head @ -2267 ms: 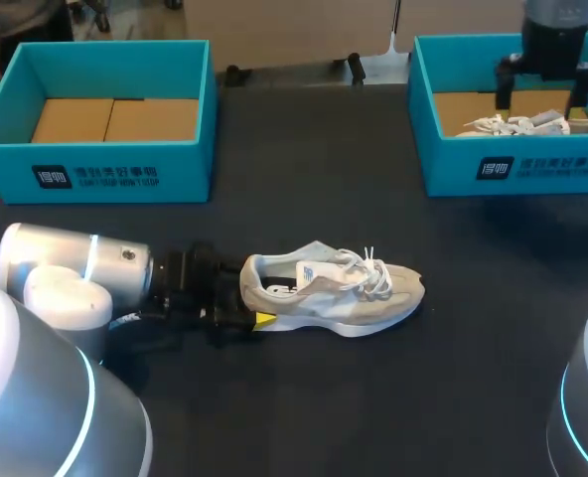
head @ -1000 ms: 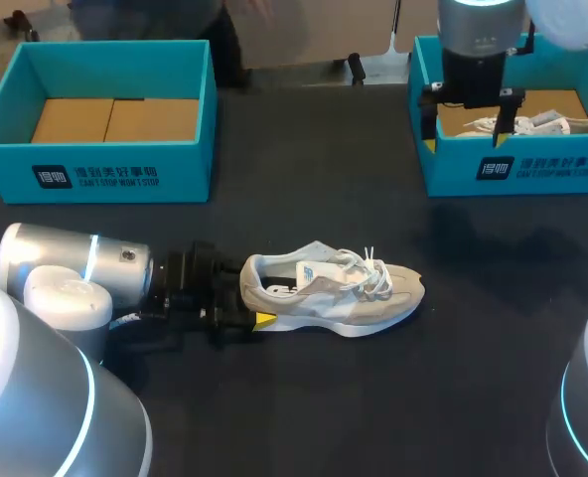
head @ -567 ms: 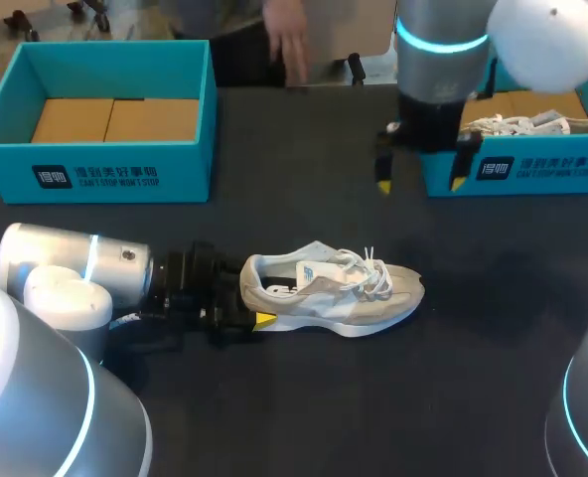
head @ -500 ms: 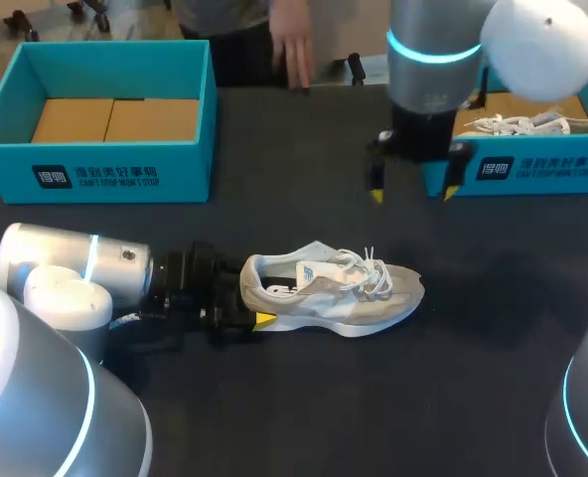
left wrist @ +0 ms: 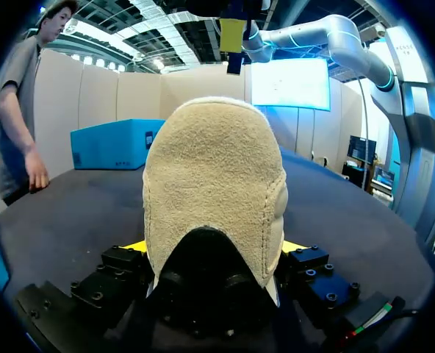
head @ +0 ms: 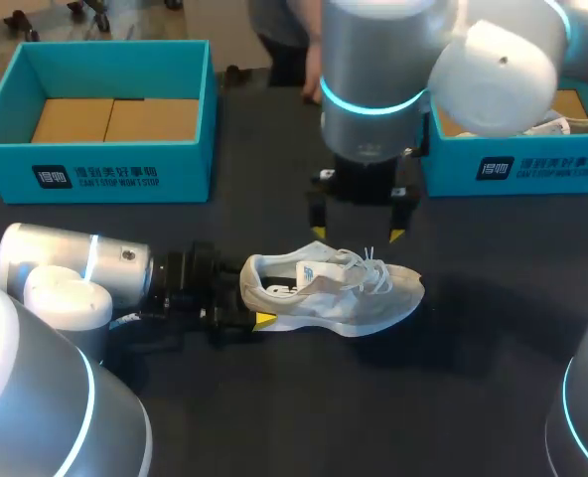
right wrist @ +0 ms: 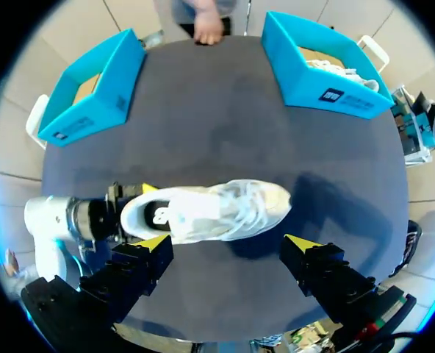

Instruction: Take the shoe out of the shoebox, open the shoe tongue, remove and reinsert the insole, then place the shoe into the shoebox

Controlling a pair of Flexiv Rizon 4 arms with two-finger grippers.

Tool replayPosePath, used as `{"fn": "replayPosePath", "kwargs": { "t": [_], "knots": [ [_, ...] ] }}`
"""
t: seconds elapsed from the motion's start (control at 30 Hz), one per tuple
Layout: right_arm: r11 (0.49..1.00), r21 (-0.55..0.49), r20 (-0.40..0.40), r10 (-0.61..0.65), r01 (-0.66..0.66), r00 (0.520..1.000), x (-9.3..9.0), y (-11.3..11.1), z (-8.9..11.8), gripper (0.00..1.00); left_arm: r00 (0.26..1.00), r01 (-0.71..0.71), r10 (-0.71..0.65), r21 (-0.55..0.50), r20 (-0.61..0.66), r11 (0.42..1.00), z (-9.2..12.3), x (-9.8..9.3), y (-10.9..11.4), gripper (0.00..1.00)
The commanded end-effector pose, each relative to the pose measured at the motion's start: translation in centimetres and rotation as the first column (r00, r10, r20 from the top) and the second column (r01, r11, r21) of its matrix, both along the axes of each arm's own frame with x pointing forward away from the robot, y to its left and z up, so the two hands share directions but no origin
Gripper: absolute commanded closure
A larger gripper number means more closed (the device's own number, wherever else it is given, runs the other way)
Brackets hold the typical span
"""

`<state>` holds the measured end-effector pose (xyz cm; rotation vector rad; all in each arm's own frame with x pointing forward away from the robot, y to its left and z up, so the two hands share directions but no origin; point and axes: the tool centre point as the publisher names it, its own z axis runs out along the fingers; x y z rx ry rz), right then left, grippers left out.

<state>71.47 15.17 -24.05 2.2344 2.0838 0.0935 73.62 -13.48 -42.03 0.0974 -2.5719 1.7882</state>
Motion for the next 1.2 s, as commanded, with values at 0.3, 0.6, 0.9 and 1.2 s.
{"fn": "replayPosePath", "kwargs": {
  "t": [0.3,0.6,0.9,1.2],
  "knots": [
    [0.997,-0.041,-0.039,0.057,-0.059,0.998,0.4,2.1,-0.5,0.0,1.0,0.0,0.0,0.002,-0.001,1.0,0.1,0.0,-0.1,1.0],
    [0.997,-0.041,-0.039,0.057,-0.059,0.998,0.4,2.1,-0.5,0.0,1.0,0.0,0.0,0.002,-0.001,1.0,0.1,0.0,-0.1,1.0],
    [0.995,-0.094,-0.012,0.038,-0.039,0.999,0.7,3.2,-3.0,0.0,1.0,0.0,0.0,0.002,-0.001,1.0,0.1,0.0,-0.1,1.0],
    [0.998,-0.069,0.003,-0.011,0.011,1.0,0.4,3.7,-5.9,0.0,1.0,0.0,0.0,0.002,-0.001,1.0,0.1,0.0,-0.1,1.0]
  ]
}}
